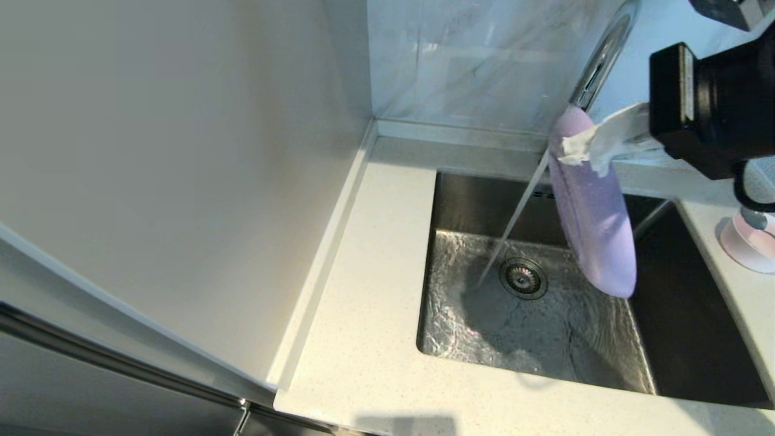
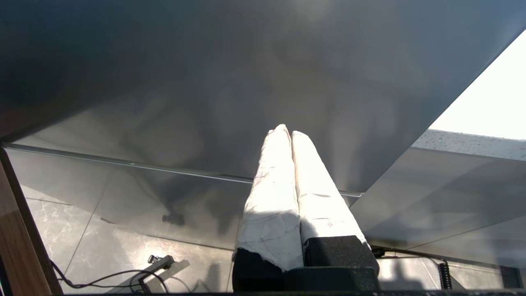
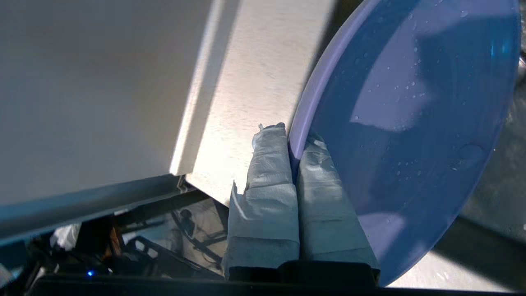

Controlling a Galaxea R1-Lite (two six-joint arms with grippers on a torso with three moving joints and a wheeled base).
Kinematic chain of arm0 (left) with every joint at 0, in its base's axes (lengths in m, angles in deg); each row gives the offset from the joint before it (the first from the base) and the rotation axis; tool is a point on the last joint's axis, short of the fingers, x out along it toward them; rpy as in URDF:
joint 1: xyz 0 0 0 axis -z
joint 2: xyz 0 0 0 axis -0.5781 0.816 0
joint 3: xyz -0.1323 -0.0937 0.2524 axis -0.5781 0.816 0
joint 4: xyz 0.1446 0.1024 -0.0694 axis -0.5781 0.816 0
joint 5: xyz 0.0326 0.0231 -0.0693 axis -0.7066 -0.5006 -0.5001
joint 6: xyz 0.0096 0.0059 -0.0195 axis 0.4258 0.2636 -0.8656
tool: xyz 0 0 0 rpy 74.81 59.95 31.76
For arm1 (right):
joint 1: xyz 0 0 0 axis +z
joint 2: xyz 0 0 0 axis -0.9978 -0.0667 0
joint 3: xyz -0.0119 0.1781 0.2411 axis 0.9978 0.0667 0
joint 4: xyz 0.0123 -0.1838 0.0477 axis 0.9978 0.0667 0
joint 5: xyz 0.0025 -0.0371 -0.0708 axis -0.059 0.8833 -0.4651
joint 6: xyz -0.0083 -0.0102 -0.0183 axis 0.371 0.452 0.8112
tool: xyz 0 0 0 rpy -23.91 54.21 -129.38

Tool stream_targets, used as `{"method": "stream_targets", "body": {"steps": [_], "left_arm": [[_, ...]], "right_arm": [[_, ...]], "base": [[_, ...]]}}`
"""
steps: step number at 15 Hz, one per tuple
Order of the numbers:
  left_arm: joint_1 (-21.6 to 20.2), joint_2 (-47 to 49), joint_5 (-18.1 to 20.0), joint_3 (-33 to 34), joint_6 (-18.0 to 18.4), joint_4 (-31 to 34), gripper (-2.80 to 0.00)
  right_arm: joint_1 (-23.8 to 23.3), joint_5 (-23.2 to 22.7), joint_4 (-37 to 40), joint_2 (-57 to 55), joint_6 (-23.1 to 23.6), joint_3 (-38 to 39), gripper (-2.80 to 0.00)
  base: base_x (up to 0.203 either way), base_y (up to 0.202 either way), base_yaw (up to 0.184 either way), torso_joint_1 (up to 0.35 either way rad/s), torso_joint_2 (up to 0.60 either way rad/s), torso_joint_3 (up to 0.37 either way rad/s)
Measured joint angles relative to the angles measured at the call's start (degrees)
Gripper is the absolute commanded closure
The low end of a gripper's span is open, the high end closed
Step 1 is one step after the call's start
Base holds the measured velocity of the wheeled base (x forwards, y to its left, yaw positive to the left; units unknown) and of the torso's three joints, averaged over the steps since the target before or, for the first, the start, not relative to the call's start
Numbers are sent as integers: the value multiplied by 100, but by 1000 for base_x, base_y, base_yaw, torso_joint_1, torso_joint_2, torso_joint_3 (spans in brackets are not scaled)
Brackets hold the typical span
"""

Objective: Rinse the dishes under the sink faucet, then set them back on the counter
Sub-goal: Rinse the plate

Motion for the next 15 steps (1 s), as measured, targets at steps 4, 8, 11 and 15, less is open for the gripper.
{"method": "stream_targets", "body": {"steps": [4, 8, 11, 15], "left_arm": [[0, 0, 0, 0, -2, 0, 0], [0, 0, -2, 0, -2, 2, 0], [0, 0, 0, 0, -3, -1, 0], [0, 0, 0, 0, -2, 2, 0]], "right_arm": [[-868, 307, 423, 220, -512, 20, 0], [-1879, -154, 676, 227, -1017, -99, 0], [-2494, -1368, 816, 138, -1097, -440, 0], [-3073, -3677, 835, -28, -1705, -296, 0]], "base": [[0, 0, 0, 0, 0, 0], [0, 0, 0, 0, 0, 0], [0, 0, 0, 0, 0, 0], [0, 0, 0, 0, 0, 0]]}}
